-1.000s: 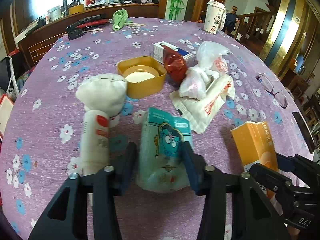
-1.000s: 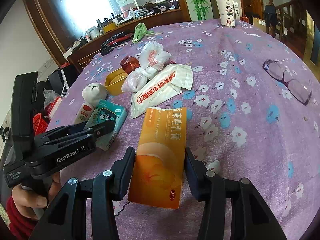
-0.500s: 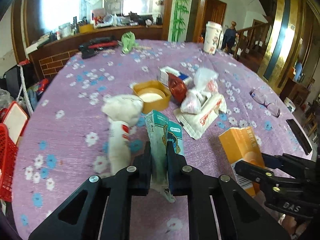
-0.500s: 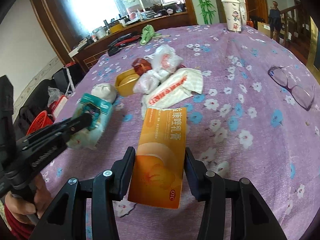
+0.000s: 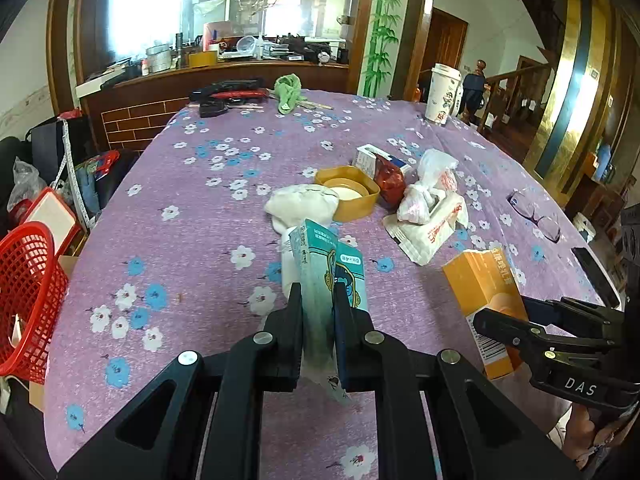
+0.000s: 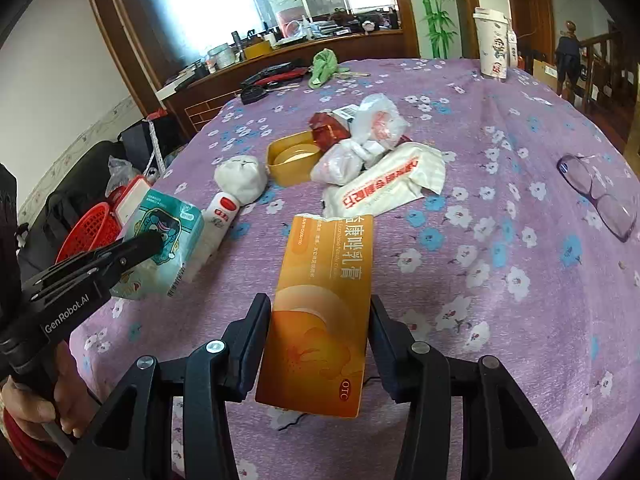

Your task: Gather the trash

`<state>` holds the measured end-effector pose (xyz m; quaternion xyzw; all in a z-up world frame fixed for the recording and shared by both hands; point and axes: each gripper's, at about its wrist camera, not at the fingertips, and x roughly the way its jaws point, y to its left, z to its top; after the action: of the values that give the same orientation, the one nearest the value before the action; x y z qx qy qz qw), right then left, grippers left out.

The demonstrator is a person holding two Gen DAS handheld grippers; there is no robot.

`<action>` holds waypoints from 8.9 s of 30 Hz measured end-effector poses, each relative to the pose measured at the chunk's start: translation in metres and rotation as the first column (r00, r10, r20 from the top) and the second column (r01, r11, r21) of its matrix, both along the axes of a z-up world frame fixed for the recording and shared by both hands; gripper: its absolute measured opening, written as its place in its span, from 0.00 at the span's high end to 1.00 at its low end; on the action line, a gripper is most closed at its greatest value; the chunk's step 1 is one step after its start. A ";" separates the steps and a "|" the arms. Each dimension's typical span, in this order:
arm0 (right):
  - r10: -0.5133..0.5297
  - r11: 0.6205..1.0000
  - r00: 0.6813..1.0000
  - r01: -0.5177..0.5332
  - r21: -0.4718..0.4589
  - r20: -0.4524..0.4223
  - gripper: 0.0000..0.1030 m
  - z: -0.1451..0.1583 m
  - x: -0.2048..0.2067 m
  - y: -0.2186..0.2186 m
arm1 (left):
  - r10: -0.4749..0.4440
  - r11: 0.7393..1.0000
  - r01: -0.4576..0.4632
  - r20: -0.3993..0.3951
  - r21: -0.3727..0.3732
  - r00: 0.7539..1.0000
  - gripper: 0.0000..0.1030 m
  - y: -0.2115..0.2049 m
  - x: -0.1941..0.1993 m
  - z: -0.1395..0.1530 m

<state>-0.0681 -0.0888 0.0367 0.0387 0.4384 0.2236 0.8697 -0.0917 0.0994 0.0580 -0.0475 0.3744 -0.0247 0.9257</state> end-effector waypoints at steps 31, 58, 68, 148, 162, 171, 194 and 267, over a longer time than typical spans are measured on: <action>0.453 0.892 0.892 -0.452 0.025 -0.006 0.50 0.069 0.001 0.228 | 0.443 0.896 -0.437 0.104 -0.076 0.890 0.87 0.212 -0.081 0.045; 0.517 0.851 0.856 -0.512 0.113 -0.016 0.40 0.063 0.015 0.289 | 0.537 0.843 -0.532 0.081 -0.077 0.840 0.47 0.264 -0.094 0.029; 0.205 0.976 0.978 -0.202 0.076 -0.029 0.40 0.037 0.025 0.099 | 0.328 0.944 -0.327 0.022 -0.037 0.944 0.44 0.152 -0.040 0.019; 0.020 0.980 0.998 -0.031 0.194 0.059 0.78 0.037 0.022 -0.003 | 0.092 0.993 -0.090 -0.030 0.074 0.995 0.72 0.012 0.010 -0.015; 0.043 0.984 0.997 -0.053 0.170 0.066 0.78 0.037 0.018 0.009 | 0.105 0.987 -0.105 0.008 0.119 0.994 0.72 0.011 0.000 -0.012; 0.055 0.984 0.996 -0.066 0.163 0.073 0.78 0.038 0.014 0.013 | 0.109 0.985 -0.111 0.020 0.129 0.994 0.72 0.012 -0.004 -0.011; 0.088 0.985 0.992 -0.100 0.143 0.086 0.78 0.042 0.004 0.025 | 0.122 0.984 -0.124 0.027 0.126 0.992 0.72 0.019 -0.014 -0.006; 0.367 0.907 0.920 -0.386 0.165 0.136 0.58 0.080 0.019 0.226 | 0.498 0.867 -0.491 0.093 -0.089 0.862 0.47 0.249 -0.084 0.031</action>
<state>-0.0495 0.1376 0.1171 0.0240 0.3694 0.4296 0.8237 -0.1762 0.3489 0.0893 -0.1690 0.2957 0.1993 0.9188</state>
